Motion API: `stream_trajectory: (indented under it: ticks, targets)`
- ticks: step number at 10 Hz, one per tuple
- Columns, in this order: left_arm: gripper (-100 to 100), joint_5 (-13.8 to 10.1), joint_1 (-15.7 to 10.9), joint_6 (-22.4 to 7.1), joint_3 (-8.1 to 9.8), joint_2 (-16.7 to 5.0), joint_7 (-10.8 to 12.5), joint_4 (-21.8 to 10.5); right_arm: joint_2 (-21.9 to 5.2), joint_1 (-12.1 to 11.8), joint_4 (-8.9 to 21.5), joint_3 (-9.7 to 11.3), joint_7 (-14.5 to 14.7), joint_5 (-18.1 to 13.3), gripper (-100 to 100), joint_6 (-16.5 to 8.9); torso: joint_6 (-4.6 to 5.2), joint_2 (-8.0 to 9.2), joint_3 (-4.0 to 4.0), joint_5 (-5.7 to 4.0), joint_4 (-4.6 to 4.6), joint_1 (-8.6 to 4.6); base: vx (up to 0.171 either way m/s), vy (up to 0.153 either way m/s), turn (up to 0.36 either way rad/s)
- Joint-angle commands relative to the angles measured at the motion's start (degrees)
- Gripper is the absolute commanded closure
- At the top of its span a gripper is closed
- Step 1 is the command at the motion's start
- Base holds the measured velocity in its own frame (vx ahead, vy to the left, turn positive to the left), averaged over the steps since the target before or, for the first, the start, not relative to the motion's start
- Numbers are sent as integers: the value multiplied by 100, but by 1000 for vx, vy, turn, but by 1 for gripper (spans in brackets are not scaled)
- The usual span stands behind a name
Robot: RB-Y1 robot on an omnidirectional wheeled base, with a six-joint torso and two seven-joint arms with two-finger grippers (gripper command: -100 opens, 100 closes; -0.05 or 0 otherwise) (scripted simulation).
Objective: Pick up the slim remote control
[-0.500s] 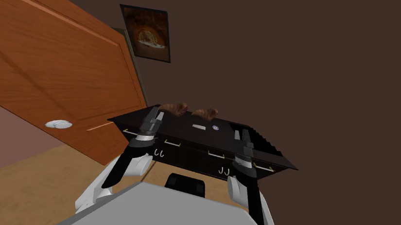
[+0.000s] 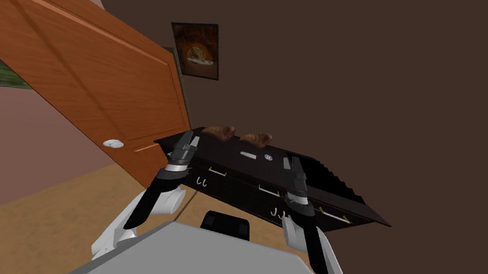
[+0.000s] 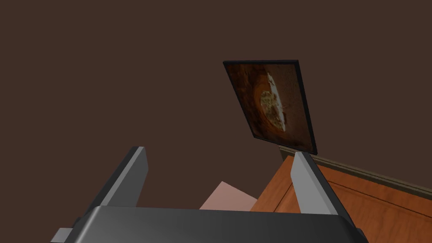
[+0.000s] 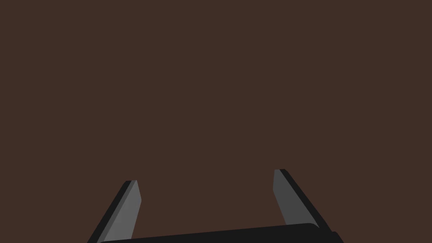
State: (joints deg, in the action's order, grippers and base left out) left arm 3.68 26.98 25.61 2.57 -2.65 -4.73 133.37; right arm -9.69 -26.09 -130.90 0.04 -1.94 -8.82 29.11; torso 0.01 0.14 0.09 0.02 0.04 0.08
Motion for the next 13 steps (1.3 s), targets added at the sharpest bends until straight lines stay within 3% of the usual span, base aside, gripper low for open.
stream_trajectory:
  ticks: [1,13]
  targets:
    - [0,0,0,0,0,0,0,0,-286,36,55,-19,13,-92,-100,90,0,0,0,0,0,0,-23,21,158]
    - [0,0,0,0,0,0,0,0,-2272,288,577,-95,35,-668,-100,580,-3,-9,-5,0,-2,2,-19,31,193]
